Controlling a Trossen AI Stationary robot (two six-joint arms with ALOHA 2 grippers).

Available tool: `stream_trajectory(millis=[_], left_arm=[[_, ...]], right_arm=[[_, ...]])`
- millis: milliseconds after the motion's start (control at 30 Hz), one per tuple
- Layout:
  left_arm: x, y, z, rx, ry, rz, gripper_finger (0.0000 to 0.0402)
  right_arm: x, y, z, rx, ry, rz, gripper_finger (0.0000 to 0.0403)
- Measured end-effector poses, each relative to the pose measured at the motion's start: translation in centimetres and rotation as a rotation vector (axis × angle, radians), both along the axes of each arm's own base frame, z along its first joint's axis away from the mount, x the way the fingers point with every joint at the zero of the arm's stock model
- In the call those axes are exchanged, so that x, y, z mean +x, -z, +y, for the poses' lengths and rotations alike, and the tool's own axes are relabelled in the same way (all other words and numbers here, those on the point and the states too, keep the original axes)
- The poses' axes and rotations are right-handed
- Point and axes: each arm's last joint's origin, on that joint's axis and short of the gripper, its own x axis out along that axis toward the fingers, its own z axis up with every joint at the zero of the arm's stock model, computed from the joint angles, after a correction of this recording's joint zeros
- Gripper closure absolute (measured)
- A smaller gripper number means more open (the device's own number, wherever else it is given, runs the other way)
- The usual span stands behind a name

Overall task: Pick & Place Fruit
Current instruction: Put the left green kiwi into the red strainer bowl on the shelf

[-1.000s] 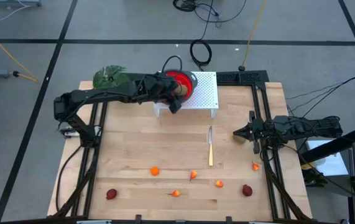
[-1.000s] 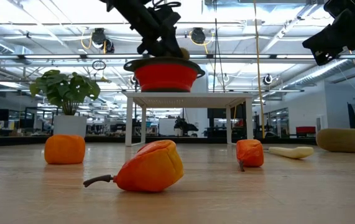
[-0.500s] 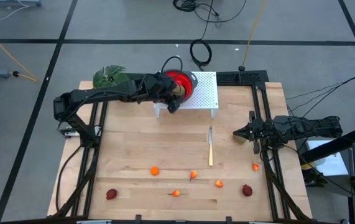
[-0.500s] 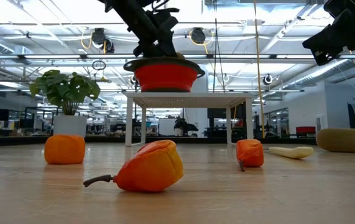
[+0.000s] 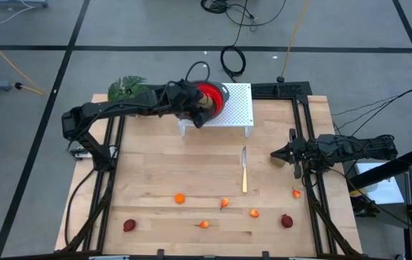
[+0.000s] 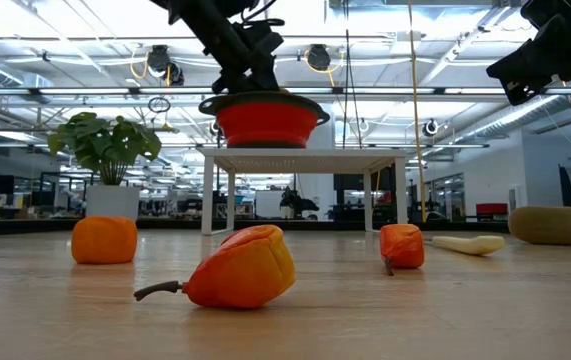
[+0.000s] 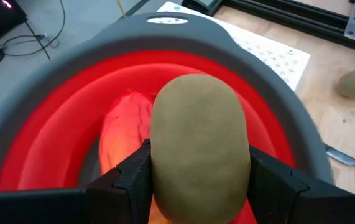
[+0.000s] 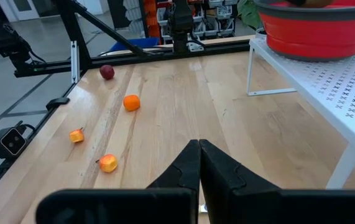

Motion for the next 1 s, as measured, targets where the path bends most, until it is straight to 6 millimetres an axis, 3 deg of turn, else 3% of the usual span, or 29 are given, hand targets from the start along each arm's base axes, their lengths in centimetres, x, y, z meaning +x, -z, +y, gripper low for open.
stream_trajectory(millis=[367,767,1000], left_arm=[[0.6,1.2,0.5,-0.038,0.029,0.017,0.0201],[0.6,1.2,0.6,-0.039,0.031,0.013,0.02],[0.6,1.2,0.6,-0.042,0.034,0.012,0.0155]], right_arm=[[0.0,0.0,0.0,0.0,0.001,0.002,0.0403],[0.0,0.0,0.0,-0.002,0.004,0.004,0.0403],[0.0,0.0,0.0,-0.002,0.004,0.004,0.0403]])
